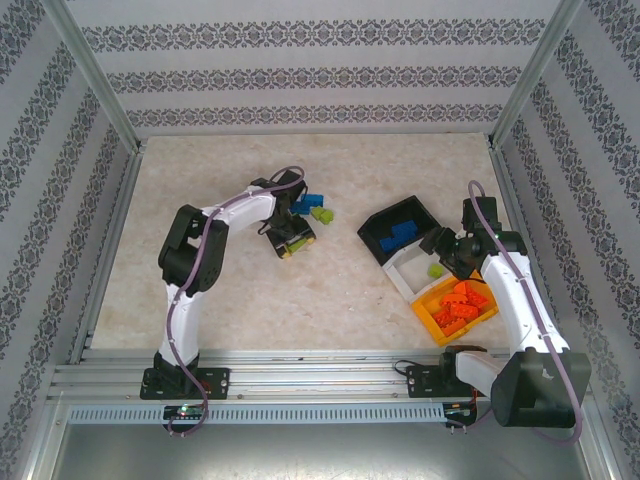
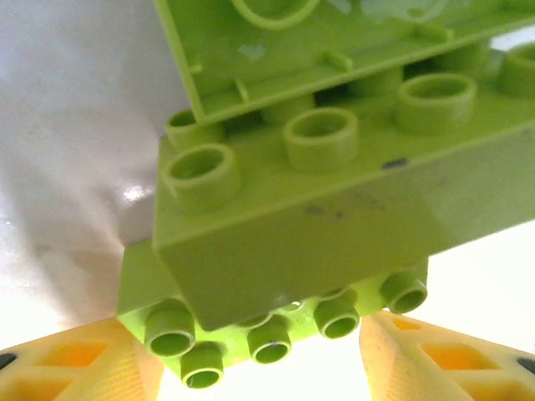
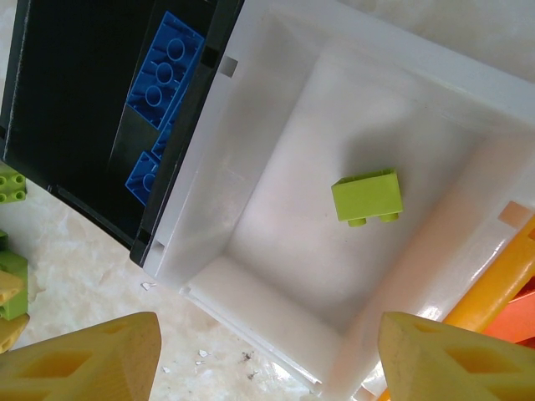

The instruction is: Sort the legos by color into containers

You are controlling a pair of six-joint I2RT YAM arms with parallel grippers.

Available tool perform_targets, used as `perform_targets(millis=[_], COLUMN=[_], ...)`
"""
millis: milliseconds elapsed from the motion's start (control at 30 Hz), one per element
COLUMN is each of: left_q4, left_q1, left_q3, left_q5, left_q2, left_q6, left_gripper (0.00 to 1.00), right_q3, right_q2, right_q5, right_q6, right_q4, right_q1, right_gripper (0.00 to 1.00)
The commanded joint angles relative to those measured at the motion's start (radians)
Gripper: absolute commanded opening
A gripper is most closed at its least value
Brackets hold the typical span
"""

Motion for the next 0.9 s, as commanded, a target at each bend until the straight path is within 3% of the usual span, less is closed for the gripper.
perform_targets(millis=[0, 100, 200, 433, 867], left_q4=[0.027, 0.003, -0.018, 0.021, -0.014], left_q1=[0.008, 0.007, 0.009, 0.015, 0.035], left_q3=[-0.078, -0.122, -0.135, -0.054, 0.113], left_q5=[-0.028, -0.046, -0.065, -0.021, -0.019], left_q2=[-0.070, -0.131, -0.150, -0.073, 0.066], left_q6=[0.083, 0.143, 0.184, 0.147, 0.044], left_gripper=[0.62, 0.65, 0.75, 0.85, 0.87], right_q3=[0.013, 0.024, 0.034, 0.074, 0.067], right_q2=[0.018, 0.041, 0.069, 0.121, 0.167], right_q5=[0.002, -0.012, -0.022, 0.005, 0.004], right_q6=[-0.004, 0.011, 0.033, 0.055, 0.047], right_q4=[0.001, 0.018, 0.043, 0.056, 0.103], right_q1=[0.014, 0.018, 0.039, 0.140, 0.167], right_gripper=[0.70, 0.70, 0.70, 0.70, 0.71])
